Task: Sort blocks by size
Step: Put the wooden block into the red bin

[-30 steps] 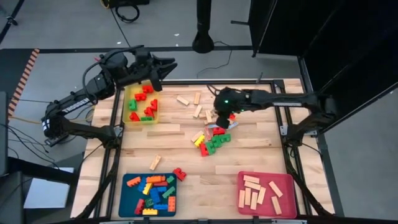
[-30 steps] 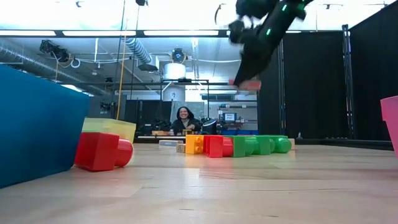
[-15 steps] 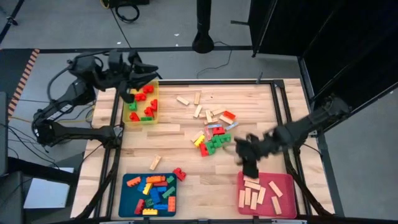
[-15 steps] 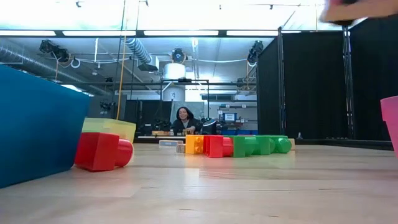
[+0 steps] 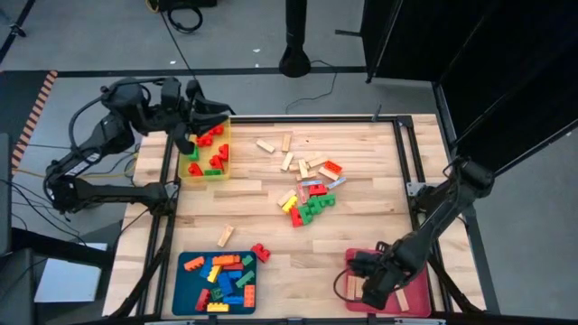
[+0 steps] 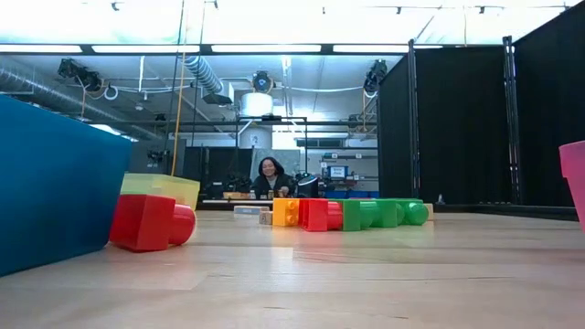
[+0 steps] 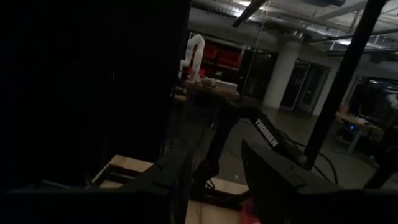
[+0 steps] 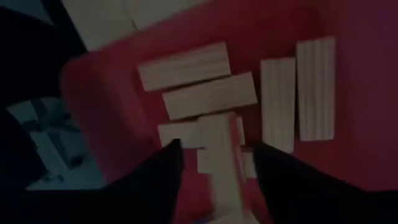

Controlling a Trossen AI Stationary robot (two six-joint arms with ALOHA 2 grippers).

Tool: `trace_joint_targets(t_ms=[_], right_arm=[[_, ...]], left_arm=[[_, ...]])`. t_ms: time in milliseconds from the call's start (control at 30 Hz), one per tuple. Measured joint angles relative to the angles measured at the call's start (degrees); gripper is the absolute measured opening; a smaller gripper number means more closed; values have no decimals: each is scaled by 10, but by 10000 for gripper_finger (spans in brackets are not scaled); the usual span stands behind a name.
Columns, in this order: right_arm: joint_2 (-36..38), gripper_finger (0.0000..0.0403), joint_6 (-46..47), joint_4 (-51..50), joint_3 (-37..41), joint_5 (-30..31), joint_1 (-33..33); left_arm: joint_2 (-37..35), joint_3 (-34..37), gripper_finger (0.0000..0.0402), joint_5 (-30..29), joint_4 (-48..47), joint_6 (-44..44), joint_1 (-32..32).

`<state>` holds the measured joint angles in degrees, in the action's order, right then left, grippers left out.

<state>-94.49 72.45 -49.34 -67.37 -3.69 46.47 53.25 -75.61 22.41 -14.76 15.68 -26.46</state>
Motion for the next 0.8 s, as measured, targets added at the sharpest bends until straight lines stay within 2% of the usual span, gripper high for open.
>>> trace_joint_targets(t_ms=[133,267,400,467,567,633,733,800], right_arm=[[-11,274,-23,-1,0,-36,-9],[31,292,-49,-9,0,-29,-23],[107,280,-92,-73,0,31,-65],[146,271,-133,-109,0,94,-101],[187,260,-263,-143,-1,227,-179],[199,254,-388,-143,-1,289,-246],[196,245,-577,-122,-1,292,-365],[180,241,-687,-89,3,236,-441]], left_arm=[[6,0,145,-10,2,0,0],[9,0,145,-36,20,5,0],[11,0,145,-51,30,-1,0],[12,0,145,-61,30,-1,0],[15,0,145,-62,29,0,0],[18,0,145,-64,28,-3,0],[24,0,145,-70,29,-7,0],[31,0,145,-78,28,-7,0]])
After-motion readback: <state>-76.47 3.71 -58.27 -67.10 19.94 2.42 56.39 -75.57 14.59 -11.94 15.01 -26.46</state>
